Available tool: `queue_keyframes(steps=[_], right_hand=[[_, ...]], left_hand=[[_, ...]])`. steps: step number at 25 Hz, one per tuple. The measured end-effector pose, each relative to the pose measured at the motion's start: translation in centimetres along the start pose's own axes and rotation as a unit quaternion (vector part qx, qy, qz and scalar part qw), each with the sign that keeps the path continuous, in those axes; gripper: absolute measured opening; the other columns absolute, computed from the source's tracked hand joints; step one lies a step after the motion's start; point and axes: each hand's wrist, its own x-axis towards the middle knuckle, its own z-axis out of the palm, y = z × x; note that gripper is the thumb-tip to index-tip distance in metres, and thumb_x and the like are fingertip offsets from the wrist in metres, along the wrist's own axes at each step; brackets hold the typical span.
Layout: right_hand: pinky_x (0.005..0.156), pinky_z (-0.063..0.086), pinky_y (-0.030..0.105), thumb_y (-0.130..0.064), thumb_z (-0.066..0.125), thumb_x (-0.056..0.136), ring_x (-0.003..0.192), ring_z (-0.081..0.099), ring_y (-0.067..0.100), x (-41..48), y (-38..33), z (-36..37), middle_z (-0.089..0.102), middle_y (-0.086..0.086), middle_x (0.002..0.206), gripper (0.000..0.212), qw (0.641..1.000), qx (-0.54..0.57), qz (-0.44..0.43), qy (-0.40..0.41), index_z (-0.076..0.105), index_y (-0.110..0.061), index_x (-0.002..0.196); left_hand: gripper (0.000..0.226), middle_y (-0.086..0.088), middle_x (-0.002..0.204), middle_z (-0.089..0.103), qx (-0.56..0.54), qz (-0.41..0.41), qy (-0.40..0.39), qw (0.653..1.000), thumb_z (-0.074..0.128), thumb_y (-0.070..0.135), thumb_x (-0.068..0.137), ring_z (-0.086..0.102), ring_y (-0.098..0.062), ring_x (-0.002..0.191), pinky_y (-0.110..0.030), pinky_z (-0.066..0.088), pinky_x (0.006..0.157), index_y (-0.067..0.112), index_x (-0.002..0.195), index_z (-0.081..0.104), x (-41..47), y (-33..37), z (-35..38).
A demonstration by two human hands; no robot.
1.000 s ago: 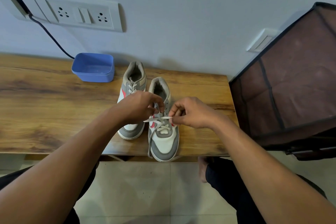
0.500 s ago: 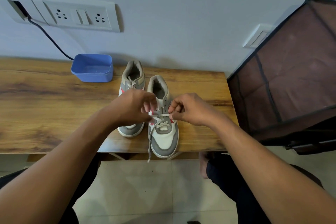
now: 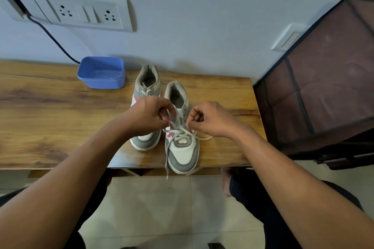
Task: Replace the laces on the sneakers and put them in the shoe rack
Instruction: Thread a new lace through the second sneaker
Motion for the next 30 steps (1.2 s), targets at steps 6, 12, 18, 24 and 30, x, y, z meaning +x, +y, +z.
queue_keyframes(steps=[6,12,18,24,30], right_hand=[[0.072,0.058,0.033,-0.018,0.078,0.090,0.076,0.069,0.010,-0.1,-0.2,0.3,0.074,-0.001,0.086,0.009,1.000,-0.002,0.001,-0.026,0.071,-0.018,0.084],[0.079,0.061,0.041,-0.018,0.072,0.088,0.085,0.076,0.023,-0.4,0.4,-1.5,0.079,-0.001,0.083,0.010,0.998,0.044,0.033,-0.005,0.072,-0.015,0.078],[0.069,0.065,0.033,-0.013,0.077,0.091,0.076,0.075,0.012,-0.4,0.3,-0.7,0.078,0.002,0.084,0.005,0.995,0.077,0.044,-0.052,0.075,-0.015,0.095],[0.071,0.062,0.034,-0.011,0.074,0.092,0.065,0.069,0.003,-0.4,0.0,-2.0,0.075,-0.004,0.074,0.004,0.998,0.048,0.029,0.008,0.075,-0.013,0.090],[0.068,0.060,0.033,-0.013,0.076,0.089,0.067,0.069,0.004,-0.3,0.9,-2.9,0.076,-0.005,0.076,0.006,0.998,0.027,0.024,0.055,0.076,-0.018,0.085]], left_hand=[[0.050,0.010,0.084,0.073,0.050,0.040,-0.035,0.997,0.069,0.006,0.086,0.068,-0.003,0.078,-0.023,0.055,0.075,0.039,0.124,0.067,0.2,0.2,0.2],[0.051,0.016,0.088,0.067,0.099,0.025,-0.049,0.994,0.059,0.001,0.089,0.067,-0.010,0.088,-0.038,0.058,0.082,0.040,0.120,0.069,0.3,0.4,0.5],[0.038,0.013,0.085,0.061,0.074,0.024,-0.029,0.997,0.058,0.004,0.094,0.065,-0.014,0.088,-0.035,0.055,0.081,0.034,0.114,0.073,0.7,0.2,1.0],[0.039,0.007,0.090,0.068,0.062,0.012,-0.035,0.997,0.054,-0.001,0.093,0.067,-0.017,0.085,-0.042,0.059,0.080,0.029,0.109,0.072,0.9,0.1,1.2],[0.038,0.004,0.090,0.068,0.066,0.011,-0.028,0.997,0.055,-0.001,0.093,0.066,-0.018,0.086,-0.039,0.058,0.079,0.028,0.110,0.072,0.9,0.2,1.5]])
